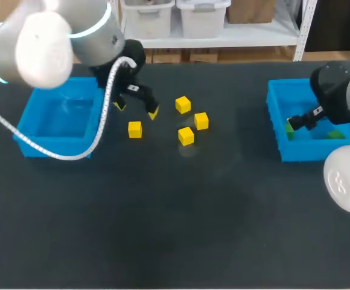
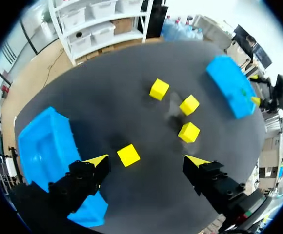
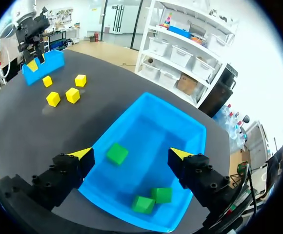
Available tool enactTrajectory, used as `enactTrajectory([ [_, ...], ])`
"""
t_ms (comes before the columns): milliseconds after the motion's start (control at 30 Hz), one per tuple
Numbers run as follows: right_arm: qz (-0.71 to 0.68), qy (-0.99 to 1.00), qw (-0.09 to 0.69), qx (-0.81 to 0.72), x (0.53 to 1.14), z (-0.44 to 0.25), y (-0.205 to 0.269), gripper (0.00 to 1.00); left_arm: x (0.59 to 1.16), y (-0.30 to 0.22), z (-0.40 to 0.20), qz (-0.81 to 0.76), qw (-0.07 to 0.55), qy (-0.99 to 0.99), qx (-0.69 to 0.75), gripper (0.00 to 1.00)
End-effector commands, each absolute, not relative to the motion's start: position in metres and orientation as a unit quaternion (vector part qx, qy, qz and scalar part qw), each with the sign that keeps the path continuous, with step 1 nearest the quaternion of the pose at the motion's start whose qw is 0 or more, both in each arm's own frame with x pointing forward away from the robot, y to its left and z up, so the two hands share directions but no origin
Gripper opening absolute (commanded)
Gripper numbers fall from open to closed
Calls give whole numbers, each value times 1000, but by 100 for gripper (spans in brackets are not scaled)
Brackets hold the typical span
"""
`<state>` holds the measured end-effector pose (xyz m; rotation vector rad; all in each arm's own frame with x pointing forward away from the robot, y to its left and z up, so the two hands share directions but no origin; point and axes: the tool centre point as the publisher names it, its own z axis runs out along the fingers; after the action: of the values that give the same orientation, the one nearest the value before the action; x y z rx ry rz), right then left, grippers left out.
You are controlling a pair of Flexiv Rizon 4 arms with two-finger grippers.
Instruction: Put the green cubes in the right bin and the yellow cubes in the left bin.
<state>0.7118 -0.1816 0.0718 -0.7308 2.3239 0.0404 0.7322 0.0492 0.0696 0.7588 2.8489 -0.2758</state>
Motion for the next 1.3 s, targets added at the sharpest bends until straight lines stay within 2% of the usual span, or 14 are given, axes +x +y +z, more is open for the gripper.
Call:
enactTrajectory([
  [33,14,895,345,-281,712,72,-181,100,734,44,58,-53,21,963,264,100],
  [433,14,895,345,-281,712,72,-181,100,733,56,24,-14,-33,965,262,100],
  [833,14,895,345,-281,712,72,-181,100,746,76,13,-26,-37,984,174,100],
  [1300,14,895,345,-281,712,72,-181,100,742,62,3,-4,-58,983,175,100],
])
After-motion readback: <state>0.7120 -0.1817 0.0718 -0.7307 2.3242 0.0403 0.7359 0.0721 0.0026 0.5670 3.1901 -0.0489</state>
